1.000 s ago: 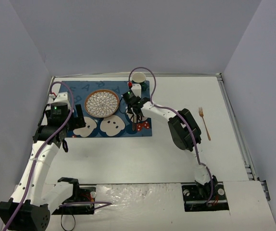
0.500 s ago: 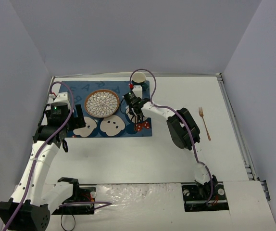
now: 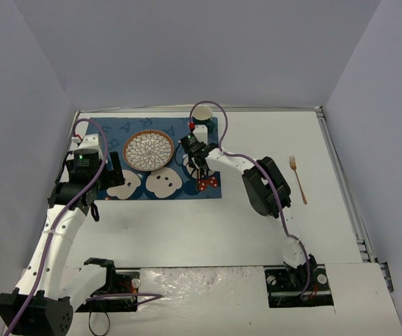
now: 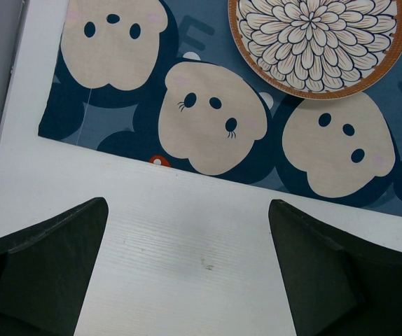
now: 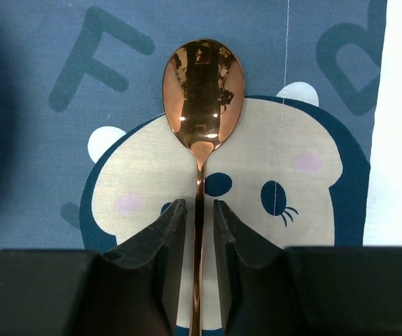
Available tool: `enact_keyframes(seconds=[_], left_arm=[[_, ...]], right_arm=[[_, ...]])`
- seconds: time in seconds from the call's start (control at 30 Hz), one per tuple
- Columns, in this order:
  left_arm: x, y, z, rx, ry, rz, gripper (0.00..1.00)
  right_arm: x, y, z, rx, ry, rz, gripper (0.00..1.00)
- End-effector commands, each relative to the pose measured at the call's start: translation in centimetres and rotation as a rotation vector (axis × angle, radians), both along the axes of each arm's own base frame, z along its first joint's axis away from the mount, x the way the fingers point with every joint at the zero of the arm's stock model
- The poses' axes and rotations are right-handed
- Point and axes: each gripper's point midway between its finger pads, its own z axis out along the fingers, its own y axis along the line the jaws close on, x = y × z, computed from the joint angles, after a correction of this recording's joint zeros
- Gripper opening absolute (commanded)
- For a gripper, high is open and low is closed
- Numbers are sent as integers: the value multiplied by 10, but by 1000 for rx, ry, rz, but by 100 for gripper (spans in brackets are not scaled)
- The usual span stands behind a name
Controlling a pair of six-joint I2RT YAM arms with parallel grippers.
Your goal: Set the dinner table for one person
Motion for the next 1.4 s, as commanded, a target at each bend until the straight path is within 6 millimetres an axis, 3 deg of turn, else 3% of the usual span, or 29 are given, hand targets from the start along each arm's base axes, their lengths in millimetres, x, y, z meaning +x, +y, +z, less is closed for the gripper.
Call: enact_keyframes(seconds=[0.0, 0.1, 0.23, 0.27, 0.33, 0.43, 0.5, 0.57, 0.6, 0.67, 0.77, 0.83, 0.87, 1.13, 1.37], left_arm=[[8, 1, 29, -5, -91, 16, 97], [8, 1, 29, -6, -91, 15, 97], [8, 1, 28, -5, -87, 16, 97], [8, 1, 28, -6, -88, 15, 97], [8, 0, 28, -6, -89, 14, 97], [8, 1, 30, -7, -95, 14, 97], [7, 1, 31, -7, -98, 15, 97], [7, 1, 31, -5, -98, 15, 97], [7, 1, 31, -5, -98, 15, 97], [7, 1, 31, -6, -98, 14, 97], [7, 0, 32, -9, -96, 14, 97], [7, 0, 31, -10, -92, 12, 97], [7, 0, 31, -10, -91, 13, 97], [6, -2, 31, -9, -89, 7, 97], [6, -2, 31, -6, -91, 7, 97]], right_arm=[[9, -6, 20, 11, -52, -35, 22], [9, -6, 31, 18, -68, -34, 25], [10, -15, 74, 37, -126, -25, 34], [10, -25, 77, 21, -126, -23, 40], [10, -44, 102, 27, -155, -23, 48], [8, -87, 114, 13, -147, -22, 60], [5, -132, 115, -24, -135, -34, 65], [-5, -165, 103, -53, -94, -47, 66], [-6, -191, 107, -58, -94, -73, 66], [-16, -224, 103, -52, -74, -102, 65], [-23, -295, 96, -84, -48, -207, 64], [-29, -313, 89, -97, -26, -219, 62], [-33, -335, 85, -96, -9, -251, 61], [-52, -392, 45, -107, 104, -301, 55], [-58, -400, 10, -85, 178, -297, 48]])
